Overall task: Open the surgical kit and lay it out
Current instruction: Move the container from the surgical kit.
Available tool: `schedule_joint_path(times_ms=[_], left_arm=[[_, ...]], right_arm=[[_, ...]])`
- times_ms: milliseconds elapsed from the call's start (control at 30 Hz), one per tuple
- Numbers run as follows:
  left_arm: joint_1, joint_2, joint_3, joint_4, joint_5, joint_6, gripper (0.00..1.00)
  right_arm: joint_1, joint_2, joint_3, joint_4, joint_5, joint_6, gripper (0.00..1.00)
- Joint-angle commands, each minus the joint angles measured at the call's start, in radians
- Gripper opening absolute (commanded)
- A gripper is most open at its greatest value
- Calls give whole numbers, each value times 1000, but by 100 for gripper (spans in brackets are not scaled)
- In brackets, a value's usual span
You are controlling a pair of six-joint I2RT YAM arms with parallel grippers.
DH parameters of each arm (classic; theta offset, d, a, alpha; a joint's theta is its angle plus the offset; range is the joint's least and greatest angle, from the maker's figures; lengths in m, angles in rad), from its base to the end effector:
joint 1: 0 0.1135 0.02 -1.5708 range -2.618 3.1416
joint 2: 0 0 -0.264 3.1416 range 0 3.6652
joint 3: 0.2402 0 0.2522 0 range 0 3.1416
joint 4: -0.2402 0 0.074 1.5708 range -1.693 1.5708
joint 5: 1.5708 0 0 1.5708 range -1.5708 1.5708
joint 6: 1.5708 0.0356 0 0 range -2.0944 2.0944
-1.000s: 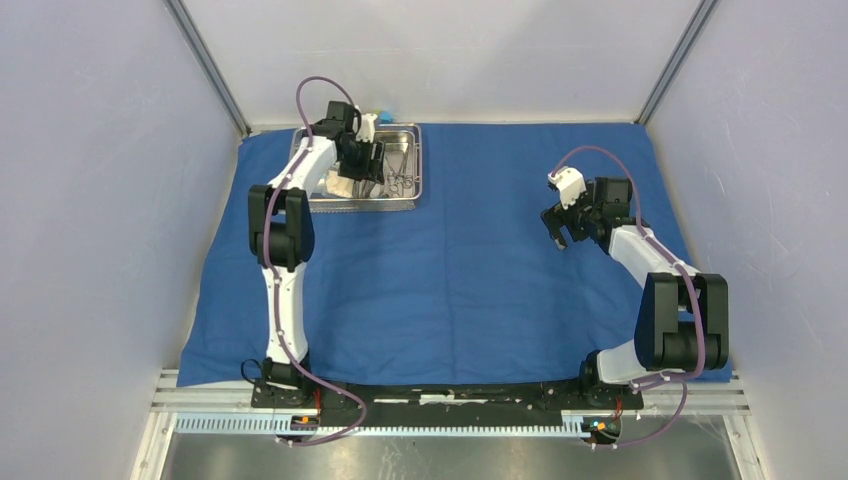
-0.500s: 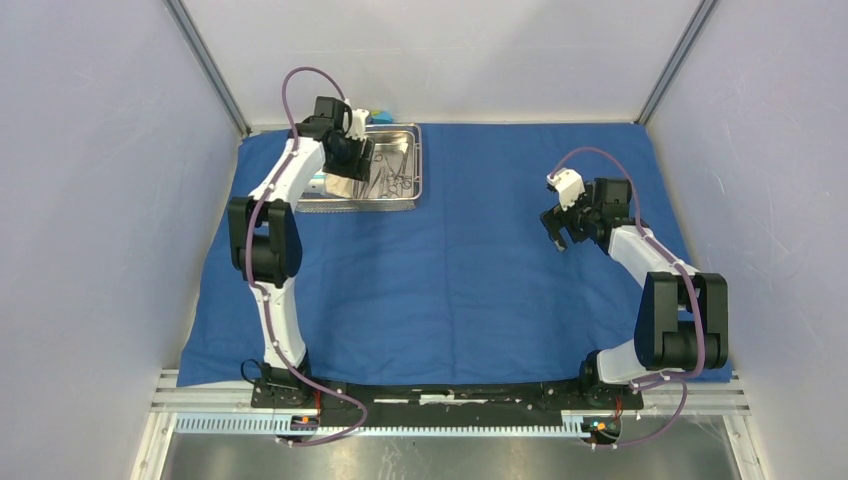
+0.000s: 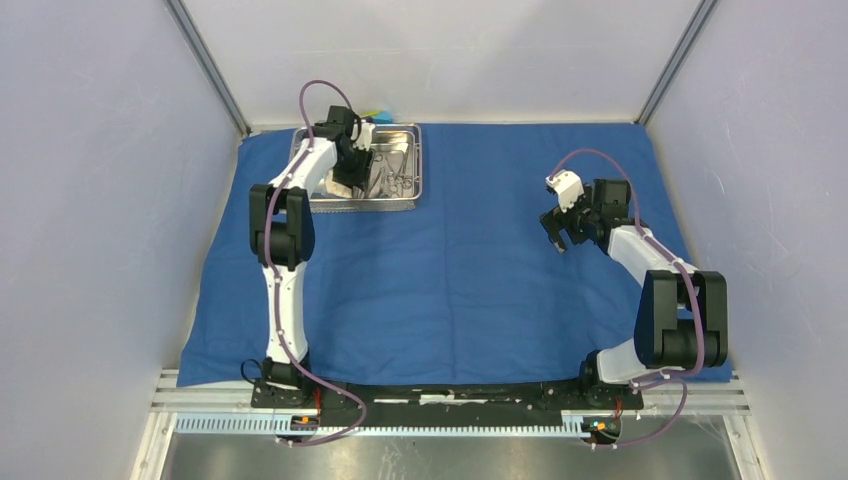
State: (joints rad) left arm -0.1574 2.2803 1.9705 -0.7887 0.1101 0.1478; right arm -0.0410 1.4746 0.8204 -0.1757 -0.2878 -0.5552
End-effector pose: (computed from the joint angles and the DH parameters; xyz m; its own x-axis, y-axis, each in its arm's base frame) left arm 0.4866 -0.0812 0.1988 -0.8397 0.2815 -0.4644 0.3325 0.9426 -0.0298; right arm 0.2987 -0.0021 0.1950 -0.5463 -0.4834 -0.6840 -0.5179 0.8368 -0.1778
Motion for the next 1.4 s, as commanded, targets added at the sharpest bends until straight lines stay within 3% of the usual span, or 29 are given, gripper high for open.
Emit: schedule_joint_path(times_ms=[0,100,233,500,600,867,1367], left_arm=[[3,-2,28,-9,-24,-2,49],[7,-8,11,-9,-24,-24,45],[13,-30,-32,-9,1,-55,30],[18,-110,-163,23,5,-58,23],[18,-136,-202,43,9,-68,14],[21,-236,-368,110,23,-136,3],[48,-343,-652,350,153,-479,2]], right_arm=[[2,12,-4,10,-9,-13,98],[4,17,-4,8,-8,-15,98],[3,16,-5,7,-6,-18,98],[3,24,-6,7,-3,-21,98],[3,29,-4,5,-4,-20,98],[3,29,-6,5,-1,-24,98],[3,35,-1,-2,-1,-23,98]])
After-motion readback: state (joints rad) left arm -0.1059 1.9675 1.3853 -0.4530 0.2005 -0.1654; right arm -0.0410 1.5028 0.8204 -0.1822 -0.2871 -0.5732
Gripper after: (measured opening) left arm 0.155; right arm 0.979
